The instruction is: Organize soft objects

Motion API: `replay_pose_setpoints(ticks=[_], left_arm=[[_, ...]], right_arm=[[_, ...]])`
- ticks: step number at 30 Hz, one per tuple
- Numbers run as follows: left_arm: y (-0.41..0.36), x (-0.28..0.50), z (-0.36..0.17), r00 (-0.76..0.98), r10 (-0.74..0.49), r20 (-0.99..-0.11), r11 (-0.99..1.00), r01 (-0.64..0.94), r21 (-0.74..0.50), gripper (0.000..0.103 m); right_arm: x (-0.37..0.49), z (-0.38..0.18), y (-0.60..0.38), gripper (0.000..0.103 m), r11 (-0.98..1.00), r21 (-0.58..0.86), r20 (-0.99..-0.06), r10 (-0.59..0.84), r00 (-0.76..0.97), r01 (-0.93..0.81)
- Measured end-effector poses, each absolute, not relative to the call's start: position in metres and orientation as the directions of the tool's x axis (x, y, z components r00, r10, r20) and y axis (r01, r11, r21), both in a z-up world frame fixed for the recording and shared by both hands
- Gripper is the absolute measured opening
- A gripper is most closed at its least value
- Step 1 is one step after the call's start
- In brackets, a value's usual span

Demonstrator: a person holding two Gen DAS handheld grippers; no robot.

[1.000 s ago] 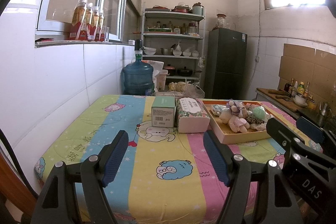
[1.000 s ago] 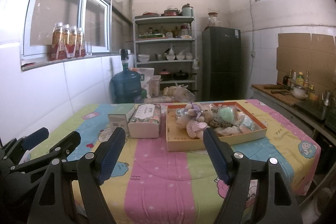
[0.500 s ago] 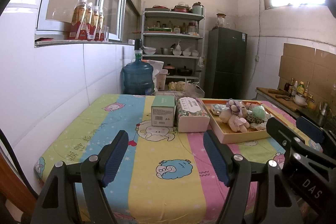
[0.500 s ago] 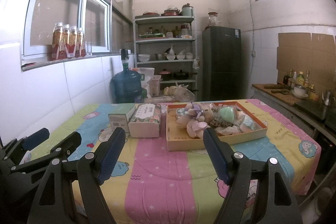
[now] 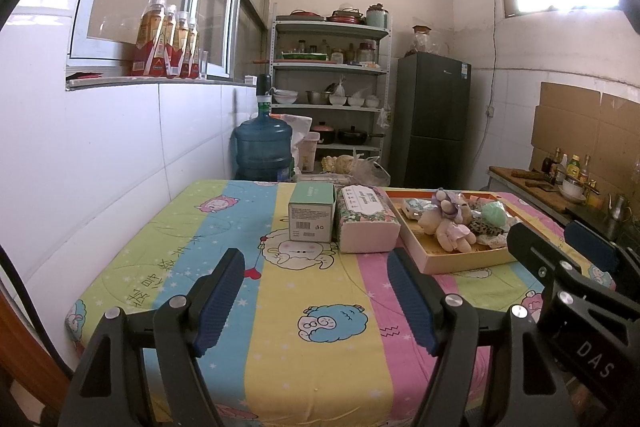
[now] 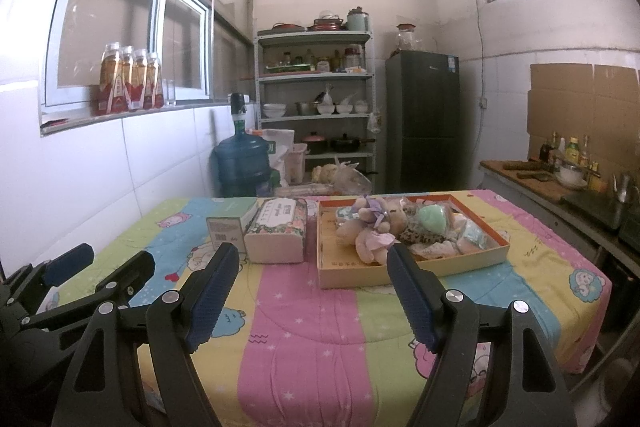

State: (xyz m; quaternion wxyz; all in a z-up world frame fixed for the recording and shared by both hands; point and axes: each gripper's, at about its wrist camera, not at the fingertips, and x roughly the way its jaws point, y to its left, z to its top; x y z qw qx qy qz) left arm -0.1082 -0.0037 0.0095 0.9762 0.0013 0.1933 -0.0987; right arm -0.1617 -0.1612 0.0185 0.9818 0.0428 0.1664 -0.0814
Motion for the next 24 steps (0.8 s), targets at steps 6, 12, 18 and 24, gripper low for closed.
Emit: replay_pose_setpoints(ticks=[6, 12, 18, 24], left_arm=[[-0.0046, -0.1079, 0.0095, 0.906, -0.191, -0.378, 0.981, 0.192, -0.035, 0.073], [-0.0040, -0.1088, 0.0092, 0.905, -0.190, -0.380, 0.981, 0.192, -0.035, 0.073], [-0.0026, -0.1105, 0.0074, 0.906, -0.183, -0.381, 0.982, 0.185, -0.034, 0.073], [-0.0007, -0.1102, 0.0057, 0.907, -0.189, -0.377, 0.981, 0.187, -0.042, 0.073]], right_arm=[[-0.1617, 0.0185, -0.1608, 0.078, 0.983, 0.057, -0.334, -0.146, 0.931, 0.174], [-0.1616, 0.0187, -0.1596, 0.078, 0.983, 0.059, -0.334, -0.146, 0.931, 0.175], [-0.1614, 0.0188, -0.1598, 0.078, 0.983, 0.060, -0.336, -0.144, 0.931, 0.174], [-0.1613, 0.0193, -0.1576, 0.078, 0.983, 0.061, -0.336, -0.144, 0.931, 0.174]])
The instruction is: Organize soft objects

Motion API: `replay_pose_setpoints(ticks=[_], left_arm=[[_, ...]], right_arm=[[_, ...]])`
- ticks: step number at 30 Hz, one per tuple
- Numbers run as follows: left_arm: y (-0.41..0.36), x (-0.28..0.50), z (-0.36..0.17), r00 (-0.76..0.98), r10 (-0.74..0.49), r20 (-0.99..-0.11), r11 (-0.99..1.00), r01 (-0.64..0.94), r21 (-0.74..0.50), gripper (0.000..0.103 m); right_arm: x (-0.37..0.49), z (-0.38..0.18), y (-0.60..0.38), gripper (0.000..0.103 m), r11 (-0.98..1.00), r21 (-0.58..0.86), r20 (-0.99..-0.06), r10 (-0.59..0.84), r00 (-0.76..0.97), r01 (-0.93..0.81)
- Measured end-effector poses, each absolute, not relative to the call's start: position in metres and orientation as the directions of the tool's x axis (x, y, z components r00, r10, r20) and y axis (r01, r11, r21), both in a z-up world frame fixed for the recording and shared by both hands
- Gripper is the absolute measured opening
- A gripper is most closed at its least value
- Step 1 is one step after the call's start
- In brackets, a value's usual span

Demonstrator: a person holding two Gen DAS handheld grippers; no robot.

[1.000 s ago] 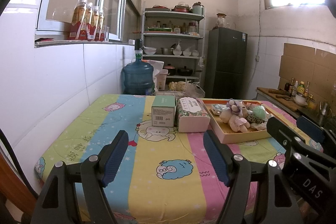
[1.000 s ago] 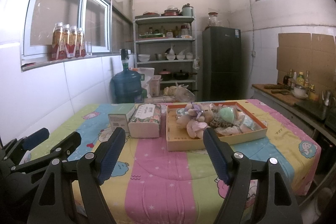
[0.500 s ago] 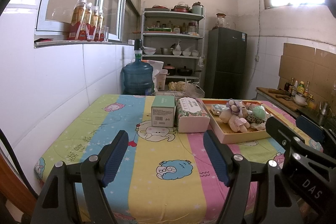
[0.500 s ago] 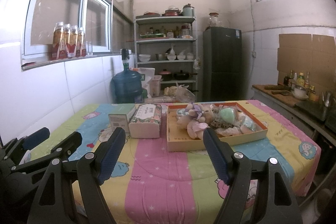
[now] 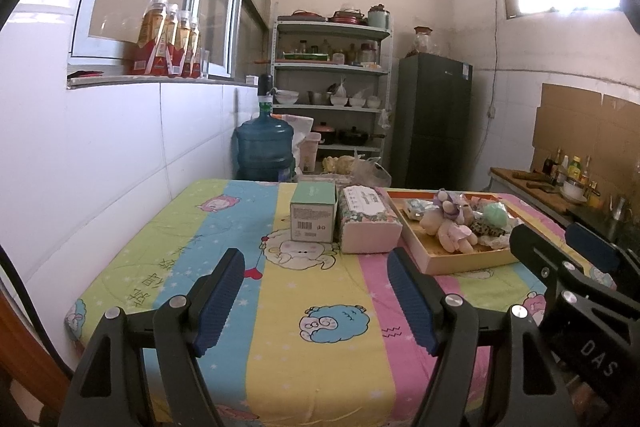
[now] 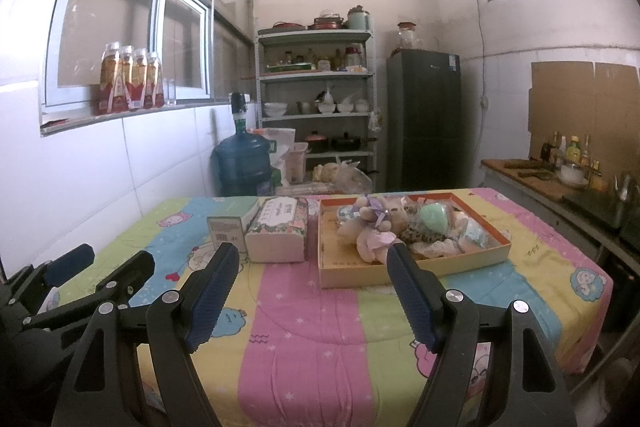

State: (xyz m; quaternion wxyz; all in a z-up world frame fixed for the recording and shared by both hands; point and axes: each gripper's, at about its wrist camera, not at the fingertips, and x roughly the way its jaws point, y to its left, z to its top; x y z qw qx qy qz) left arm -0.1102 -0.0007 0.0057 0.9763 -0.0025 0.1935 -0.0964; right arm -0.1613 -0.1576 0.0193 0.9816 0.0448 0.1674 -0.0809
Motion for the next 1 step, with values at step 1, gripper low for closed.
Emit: replay_pose_setpoints(ticks=[1], left_arm=[[-0.0006, -0.1102, 0.0057, 0.906, -0.191, -0.378, 0.981, 0.189, -0.044, 0.073]], right_arm=[[-0.1614, 0.0190, -0.1585, 0.078, 0.983, 0.061, -0.336, -0.143, 0.931, 0.173]])
